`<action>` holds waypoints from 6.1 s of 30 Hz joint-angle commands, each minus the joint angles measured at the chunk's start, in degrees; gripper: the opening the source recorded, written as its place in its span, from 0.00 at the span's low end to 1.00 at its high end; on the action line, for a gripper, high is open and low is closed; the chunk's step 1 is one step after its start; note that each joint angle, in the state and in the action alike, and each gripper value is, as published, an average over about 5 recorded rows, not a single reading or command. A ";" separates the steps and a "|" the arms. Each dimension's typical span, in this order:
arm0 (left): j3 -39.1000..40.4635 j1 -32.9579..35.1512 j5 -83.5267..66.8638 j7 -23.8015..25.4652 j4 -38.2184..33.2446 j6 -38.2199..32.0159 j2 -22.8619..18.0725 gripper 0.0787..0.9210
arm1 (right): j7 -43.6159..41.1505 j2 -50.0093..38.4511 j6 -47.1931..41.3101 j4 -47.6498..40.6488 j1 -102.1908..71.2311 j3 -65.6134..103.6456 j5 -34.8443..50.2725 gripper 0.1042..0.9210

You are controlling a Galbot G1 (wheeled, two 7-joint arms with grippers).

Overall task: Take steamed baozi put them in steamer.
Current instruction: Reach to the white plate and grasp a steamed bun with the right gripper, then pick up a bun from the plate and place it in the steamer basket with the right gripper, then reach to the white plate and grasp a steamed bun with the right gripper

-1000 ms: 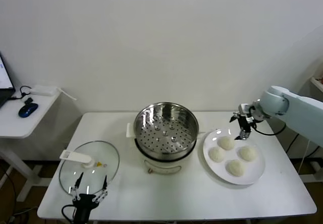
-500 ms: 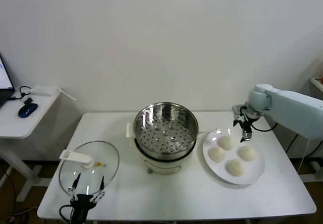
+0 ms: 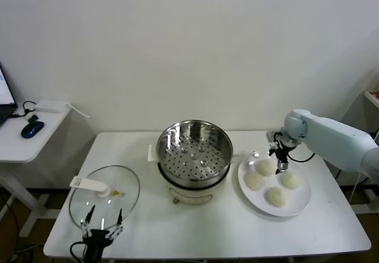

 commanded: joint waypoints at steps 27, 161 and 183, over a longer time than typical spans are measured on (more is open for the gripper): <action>0.08 -0.28 0.25 -0.12 0.79 -0.37 0.14 0.88 | -0.45 3.66 1.76 -7.07 -3.50 5.04 -1.29 0.73; 0.29 -0.23 1.87 -0.89 1.17 -1.48 -0.59 0.88 | 2.89 2.63 -8.01 24.90 34.53 -41.42 35.19 0.88; -0.17 0.07 2.57 -1.36 2.17 -2.23 -0.50 0.88 | 6.49 2.34 -6.01 13.73 13.24 -26.10 22.63 0.88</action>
